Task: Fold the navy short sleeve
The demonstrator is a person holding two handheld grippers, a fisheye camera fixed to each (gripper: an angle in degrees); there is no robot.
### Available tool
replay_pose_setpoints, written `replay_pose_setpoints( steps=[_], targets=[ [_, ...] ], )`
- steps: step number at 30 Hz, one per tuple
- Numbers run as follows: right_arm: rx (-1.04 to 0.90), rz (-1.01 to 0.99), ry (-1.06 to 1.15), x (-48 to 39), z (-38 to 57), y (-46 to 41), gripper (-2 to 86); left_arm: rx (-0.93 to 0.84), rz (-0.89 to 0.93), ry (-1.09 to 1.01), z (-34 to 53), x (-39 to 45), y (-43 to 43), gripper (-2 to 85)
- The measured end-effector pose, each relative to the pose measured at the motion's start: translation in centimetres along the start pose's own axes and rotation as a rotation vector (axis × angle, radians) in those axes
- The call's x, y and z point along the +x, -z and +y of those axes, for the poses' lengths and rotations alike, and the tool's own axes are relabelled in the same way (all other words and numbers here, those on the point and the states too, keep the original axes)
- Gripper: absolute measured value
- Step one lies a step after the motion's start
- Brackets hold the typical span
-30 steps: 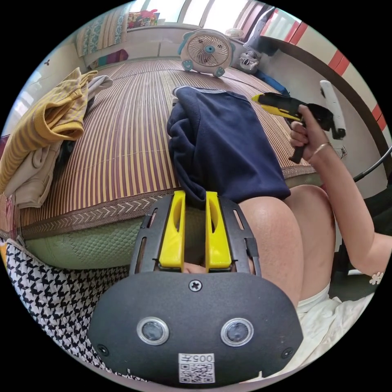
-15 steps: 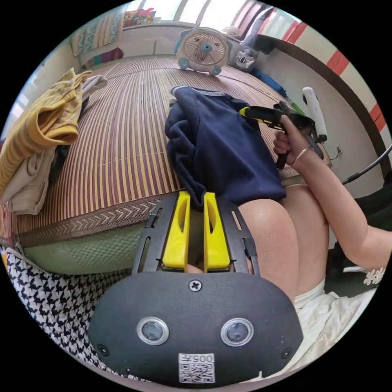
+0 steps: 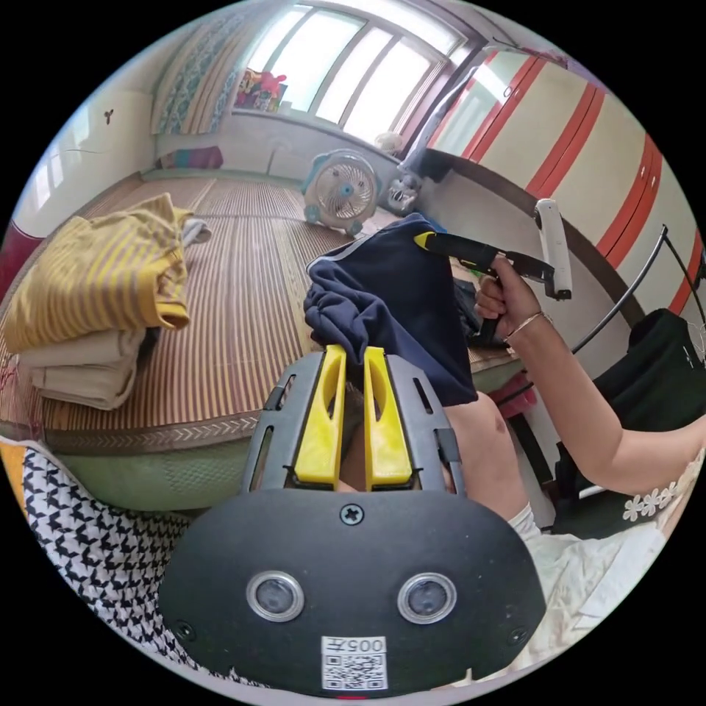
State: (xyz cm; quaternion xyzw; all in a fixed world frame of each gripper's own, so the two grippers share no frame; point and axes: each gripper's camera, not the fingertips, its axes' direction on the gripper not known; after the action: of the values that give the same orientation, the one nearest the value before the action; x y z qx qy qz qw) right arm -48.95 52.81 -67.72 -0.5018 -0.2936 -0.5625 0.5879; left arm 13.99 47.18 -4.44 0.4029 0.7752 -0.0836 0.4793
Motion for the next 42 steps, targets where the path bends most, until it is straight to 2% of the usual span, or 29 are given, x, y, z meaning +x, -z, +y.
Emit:
replay_pose_setpoints(
  steps=[7, 12, 16, 18, 19, 22, 24, 29, 37, 42],
  targets=[
    [0.129, -0.126, 0.133, -9.9, -7.4, 4.7, -1.1, 0.167, -0.119, 0.052, 0.3, -3.9, 12.5, 5.2],
    [0.186, -0.231, 0.170, -17.0, -14.7, 5.1, 0.4, 0.270, -0.371, 0.104, -1.4, -7.4, 22.8, 6.0],
    [0.057, -0.219, 0.127, -21.2, -19.0, 0.8, 6.7, 0.314, -0.514, 0.284, -1.7, -11.6, 26.3, 8.1],
    [0.003, -0.211, 0.139, -21.7, -18.2, -0.4, 7.8, 0.296, -0.590, 0.438, -0.2, -13.4, 27.3, 8.2],
    [-0.011, -0.219, 0.143, -21.4, -16.4, -0.4, 8.6, 0.291, -0.590, 0.451, 0.3, -13.5, 27.3, 8.0],
    [-0.027, -0.285, 0.225, -19.7, -8.2, 1.4, 10.2, 0.326, -0.536, 0.406, 3.3, -11.8, 26.6, 7.6],
    [-0.061, -0.281, 0.245, -17.6, -2.0, 3.0, 10.5, 0.283, -0.491, 0.366, 4.8, -10.0, 24.2, 7.2],
    [-0.133, -0.189, 0.049, -8.7, 9.8, 10.7, 10.8, 0.125, -0.305, 0.253, 5.4, -5.7, 16.9, 6.7],
    [-0.071, 0.310, -0.194, 3.4, 18.3, 28.2, 10.3, 0.004, -0.044, -0.028, 2.7, 5.6, 8.1, 6.1],
    [-0.025, 0.476, -0.228, 6.0, 20.1, 37.6, 9.8, -0.002, 0.066, -0.162, 2.6, 13.1, 5.3, 5.5]
  ],
)
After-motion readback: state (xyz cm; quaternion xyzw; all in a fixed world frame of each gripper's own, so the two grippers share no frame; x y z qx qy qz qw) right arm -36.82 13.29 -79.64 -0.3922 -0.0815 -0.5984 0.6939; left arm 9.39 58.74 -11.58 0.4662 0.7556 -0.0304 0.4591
